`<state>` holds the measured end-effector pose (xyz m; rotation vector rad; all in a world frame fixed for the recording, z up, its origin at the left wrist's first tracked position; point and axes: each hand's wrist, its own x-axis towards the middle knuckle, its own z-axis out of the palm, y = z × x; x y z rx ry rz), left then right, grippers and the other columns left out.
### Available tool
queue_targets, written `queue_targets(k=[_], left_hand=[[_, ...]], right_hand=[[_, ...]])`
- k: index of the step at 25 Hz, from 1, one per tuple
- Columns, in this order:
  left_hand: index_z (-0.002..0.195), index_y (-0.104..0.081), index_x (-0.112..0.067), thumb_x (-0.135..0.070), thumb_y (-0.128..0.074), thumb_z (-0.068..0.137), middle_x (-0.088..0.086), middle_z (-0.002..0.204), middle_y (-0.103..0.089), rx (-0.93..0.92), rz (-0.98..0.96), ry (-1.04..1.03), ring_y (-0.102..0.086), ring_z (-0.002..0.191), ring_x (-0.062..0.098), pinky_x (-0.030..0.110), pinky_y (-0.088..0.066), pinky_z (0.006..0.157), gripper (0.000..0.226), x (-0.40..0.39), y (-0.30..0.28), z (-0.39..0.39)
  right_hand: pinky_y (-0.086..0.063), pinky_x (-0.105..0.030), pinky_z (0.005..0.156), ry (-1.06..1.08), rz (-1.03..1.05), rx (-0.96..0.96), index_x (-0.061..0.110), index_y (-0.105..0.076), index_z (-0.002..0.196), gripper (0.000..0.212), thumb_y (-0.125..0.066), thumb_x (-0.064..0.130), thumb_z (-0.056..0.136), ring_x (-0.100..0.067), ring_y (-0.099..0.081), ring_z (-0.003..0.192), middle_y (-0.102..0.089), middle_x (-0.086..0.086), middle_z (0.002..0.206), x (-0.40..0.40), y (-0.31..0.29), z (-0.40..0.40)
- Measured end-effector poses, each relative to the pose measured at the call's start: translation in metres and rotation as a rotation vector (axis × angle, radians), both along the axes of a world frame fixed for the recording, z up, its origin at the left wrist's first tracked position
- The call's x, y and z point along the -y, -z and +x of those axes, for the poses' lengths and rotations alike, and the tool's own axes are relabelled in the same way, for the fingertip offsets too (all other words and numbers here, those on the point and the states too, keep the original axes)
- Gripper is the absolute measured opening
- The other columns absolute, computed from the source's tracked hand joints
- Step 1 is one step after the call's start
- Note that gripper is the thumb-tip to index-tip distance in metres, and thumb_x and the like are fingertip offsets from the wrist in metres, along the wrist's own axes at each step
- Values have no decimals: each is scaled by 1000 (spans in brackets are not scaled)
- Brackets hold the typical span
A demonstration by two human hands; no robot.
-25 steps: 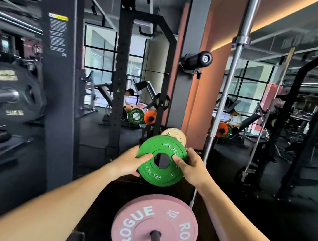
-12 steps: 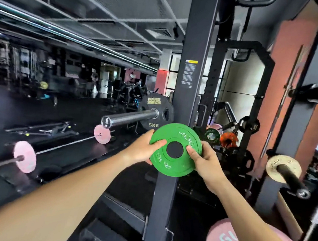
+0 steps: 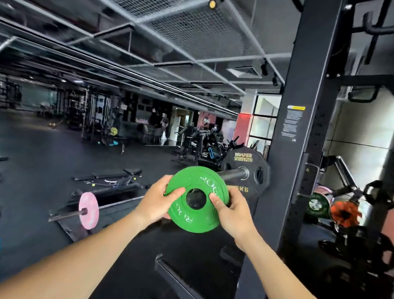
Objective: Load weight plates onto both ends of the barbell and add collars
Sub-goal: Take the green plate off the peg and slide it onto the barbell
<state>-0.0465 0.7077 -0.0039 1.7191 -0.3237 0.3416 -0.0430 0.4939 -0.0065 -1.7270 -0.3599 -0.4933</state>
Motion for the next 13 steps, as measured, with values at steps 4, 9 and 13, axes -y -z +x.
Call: queue_targets(k=[4,9,13], left_hand=[[121,-59,-34,-23,-62,100,-5,109,-75,1,-56,-24,-78,83,17,46,-65,62,24,-18,3,37],[124,-58,-32,-22,-61,101,-12,111,-76,-44,5,103,-76,96,15,44,-65,70,25,-26,8,92],[126,-62,-37,-29,-63,100,0,116,-75,-39,49,216,-74,104,23,45,-64,72,27,-42,12,126]], right_hand=[[-59,-31,76,12,-21,34,34,-64,92,12,-73,27,90,-14,-70,86,-74,8,89,-23,1,42],[-48,-22,61,38,-178,292,27,-53,83,29,-80,18,79,-13,-61,65,-65,7,71,-14,4,79],[-37,-11,61,-102,-184,514,21,-44,81,36,-77,7,76,-5,-54,63,-51,14,68,-21,1,95]])
